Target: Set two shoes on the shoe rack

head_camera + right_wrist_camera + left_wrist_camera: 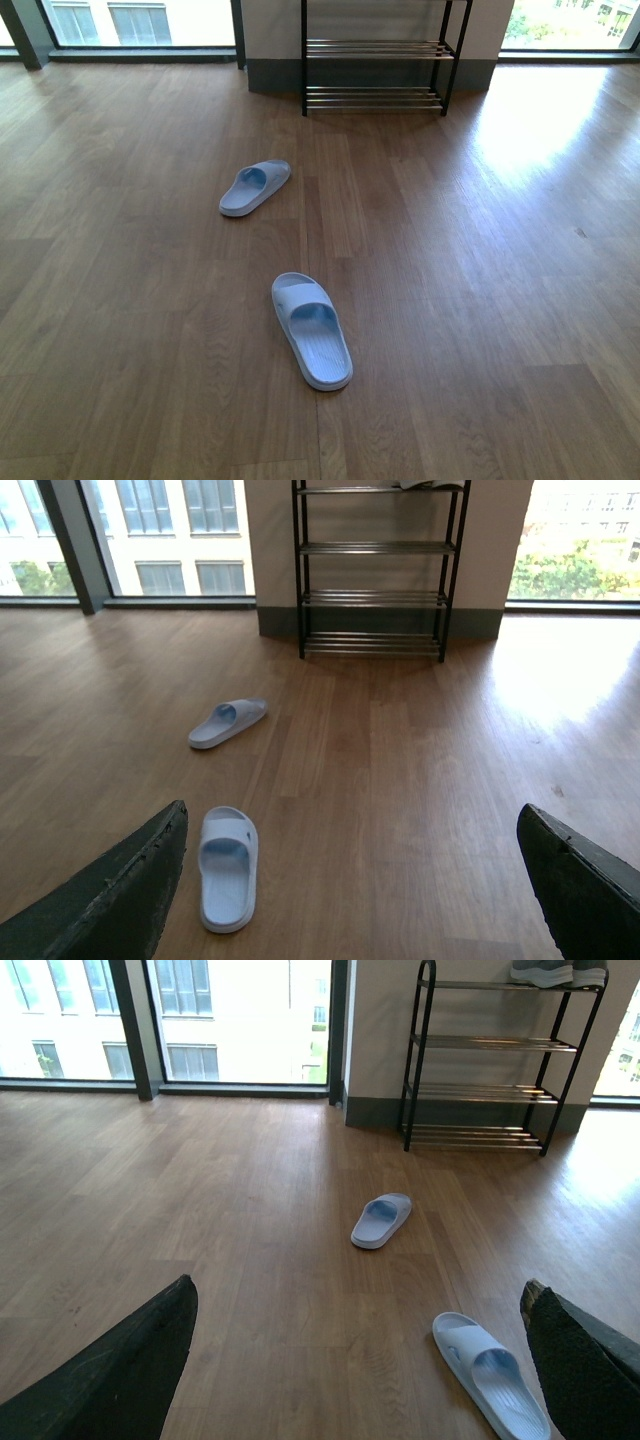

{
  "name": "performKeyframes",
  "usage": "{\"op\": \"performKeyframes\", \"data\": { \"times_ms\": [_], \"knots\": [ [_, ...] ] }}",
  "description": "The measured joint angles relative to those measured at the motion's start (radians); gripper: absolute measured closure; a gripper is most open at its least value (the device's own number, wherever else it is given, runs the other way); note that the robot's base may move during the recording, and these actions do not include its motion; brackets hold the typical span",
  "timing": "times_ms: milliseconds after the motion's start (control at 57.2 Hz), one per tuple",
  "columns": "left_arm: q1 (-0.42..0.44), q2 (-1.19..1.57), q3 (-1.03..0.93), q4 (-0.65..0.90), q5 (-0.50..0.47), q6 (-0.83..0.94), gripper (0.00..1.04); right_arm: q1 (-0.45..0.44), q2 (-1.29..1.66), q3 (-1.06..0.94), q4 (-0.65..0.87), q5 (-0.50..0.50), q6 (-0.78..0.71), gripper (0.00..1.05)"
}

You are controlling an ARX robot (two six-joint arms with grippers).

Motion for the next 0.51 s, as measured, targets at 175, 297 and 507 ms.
{"op": "performKeyframes", "data": {
  "times_ms": [175,297,507],
  "knots": [
    [0.000,0.000,0.000,0.000,0.000,0.000,0.09,0.000,0.000,0.000,0.000,0.000,0.000,0.09],
    [0.000,0.000,0.000,0.000,0.000,0.000,0.09,0.000,0.000,0.000,0.000,0.000,0.000,0.09],
    [0.000,0.000,0.000,0.000,0.000,0.000,0.09,0.000,0.000,0.000,0.000,0.000,0.000,0.09]
  ]
}}
